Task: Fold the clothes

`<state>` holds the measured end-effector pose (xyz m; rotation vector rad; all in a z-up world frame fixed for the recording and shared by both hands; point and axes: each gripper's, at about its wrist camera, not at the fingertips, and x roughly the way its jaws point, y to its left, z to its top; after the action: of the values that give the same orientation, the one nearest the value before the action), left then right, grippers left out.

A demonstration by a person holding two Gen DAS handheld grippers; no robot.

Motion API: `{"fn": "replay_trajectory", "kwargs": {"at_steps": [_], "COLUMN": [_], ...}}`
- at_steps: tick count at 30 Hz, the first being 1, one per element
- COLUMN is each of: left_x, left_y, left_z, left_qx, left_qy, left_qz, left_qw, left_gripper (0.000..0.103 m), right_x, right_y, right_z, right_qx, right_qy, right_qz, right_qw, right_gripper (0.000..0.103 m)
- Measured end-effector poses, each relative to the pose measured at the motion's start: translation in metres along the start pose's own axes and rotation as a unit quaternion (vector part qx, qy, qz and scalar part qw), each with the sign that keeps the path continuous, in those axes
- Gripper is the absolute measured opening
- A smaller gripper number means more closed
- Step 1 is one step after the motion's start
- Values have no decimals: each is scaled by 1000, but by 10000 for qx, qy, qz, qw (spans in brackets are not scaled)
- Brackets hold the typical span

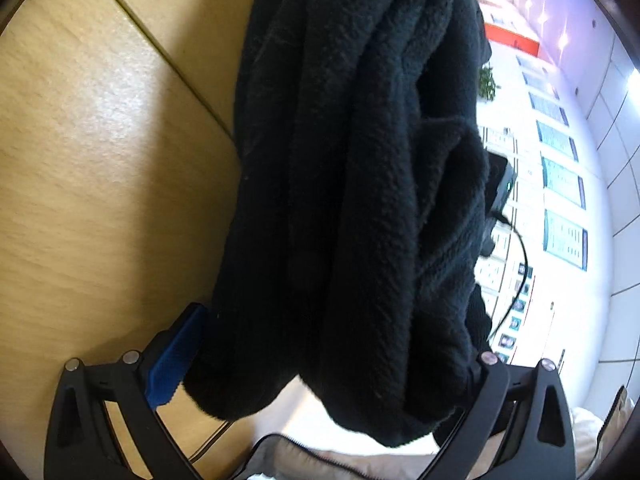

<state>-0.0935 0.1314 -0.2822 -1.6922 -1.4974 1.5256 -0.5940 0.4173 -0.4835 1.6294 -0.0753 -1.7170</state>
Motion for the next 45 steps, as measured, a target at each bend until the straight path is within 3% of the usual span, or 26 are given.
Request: {"fn": "replay_trajectory", "kwargs": {"at_steps": [3,5,9,12,14,19,24,31,35,41,42,43,45], "left_x": [8,13,14,12,6,-22,-76,-204,-283,-342,-378,-417,-434], "left_y": [-2,0,-12,-19,-28,-60,-92,-123,-120,-84,-73,-62,-40], "left_z": [-7,-10,-21,-29,-39,-69,-93,-99,-61,36,60,85,117], "left_qx": [1,-99,58,149,246,594,901,1392,1669,2018,2085,2152,2013], "left_qy": [-172,-147,-170,-177,-223,-287,-654,-1613,-2041,-2055,-2083,-2113,-2013], "left_qz": [-287,-519,-663,-764,-1021,-1116,-1033,-410,83,1031,1204,1377,1464], "left_qw": [9994,9985,9976,9968,9942,9916,9884,9762,9646,9521,9480,9434,9474], "left_gripper": [97,83,72,70,69,68,68,69,71,71,68,53,49], "right_x": [0,-4,-13,-18,-26,-52,-76,-46,9,128,147,167,208], "right_y": [11,16,40,65,82,124,177,259,298,314,313,314,317], "right_z": [-5,-9,-22,-30,-39,-58,-50,23,90,197,211,224,247], "right_qx": [17,68,-117,-340,-415,-517,-579,-669,-446,246,360,415,509], "right_qy": [-65,-209,-592,-810,-1018,-1632,-2261,-2982,-3331,-3337,-3269,-3155,-2929], "right_qz": [-380,-528,-1023,-1472,-1627,-1932,-1788,-928,-522,-478,-510,-615,-884], "right_qw": [9993,9984,9929,9852,9805,9661,9558,9476,9404,9411,9430,9460,9507], "right_gripper": [87,76,57,49,48,47,47,47,48,48,48,48,49]}}
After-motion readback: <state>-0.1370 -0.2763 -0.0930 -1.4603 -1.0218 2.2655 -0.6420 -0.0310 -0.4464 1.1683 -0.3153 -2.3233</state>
